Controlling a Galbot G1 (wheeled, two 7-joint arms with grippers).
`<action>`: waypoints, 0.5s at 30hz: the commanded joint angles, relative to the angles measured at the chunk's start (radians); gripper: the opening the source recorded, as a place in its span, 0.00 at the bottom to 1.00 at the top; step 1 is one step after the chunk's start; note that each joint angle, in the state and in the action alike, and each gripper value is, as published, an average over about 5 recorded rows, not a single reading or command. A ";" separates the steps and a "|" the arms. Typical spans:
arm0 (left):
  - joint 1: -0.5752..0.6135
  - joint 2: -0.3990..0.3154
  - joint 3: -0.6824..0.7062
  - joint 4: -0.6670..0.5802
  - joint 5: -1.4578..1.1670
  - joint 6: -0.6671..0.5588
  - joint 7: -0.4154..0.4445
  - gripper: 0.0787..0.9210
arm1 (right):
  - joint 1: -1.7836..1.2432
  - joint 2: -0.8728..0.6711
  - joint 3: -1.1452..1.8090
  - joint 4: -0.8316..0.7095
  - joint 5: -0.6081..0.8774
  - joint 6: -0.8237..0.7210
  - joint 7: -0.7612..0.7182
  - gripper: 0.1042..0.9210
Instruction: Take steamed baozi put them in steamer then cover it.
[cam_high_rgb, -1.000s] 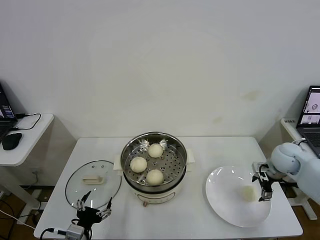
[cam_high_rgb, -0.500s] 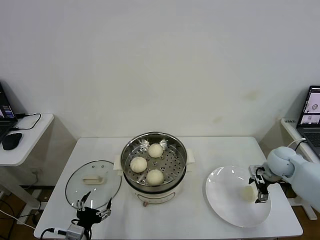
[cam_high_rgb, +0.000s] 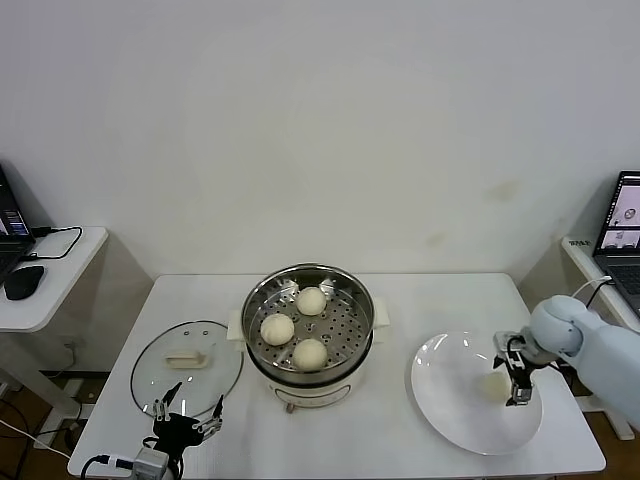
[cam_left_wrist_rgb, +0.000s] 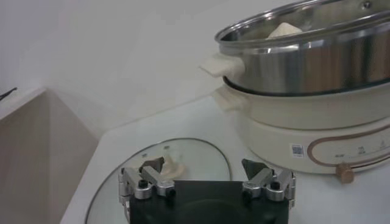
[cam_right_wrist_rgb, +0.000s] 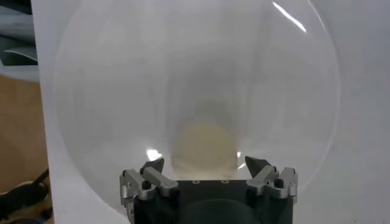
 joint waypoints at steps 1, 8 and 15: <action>0.000 0.000 0.000 0.002 0.000 0.001 0.001 0.88 | -0.006 0.005 0.001 -0.006 0.000 0.001 0.014 0.88; -0.002 0.001 0.000 0.001 0.001 0.001 0.001 0.88 | -0.006 0.001 0.001 -0.008 0.003 -0.004 0.027 0.85; -0.004 -0.001 0.003 -0.001 0.002 0.002 0.001 0.88 | -0.002 -0.007 0.002 0.000 0.010 -0.008 0.028 0.68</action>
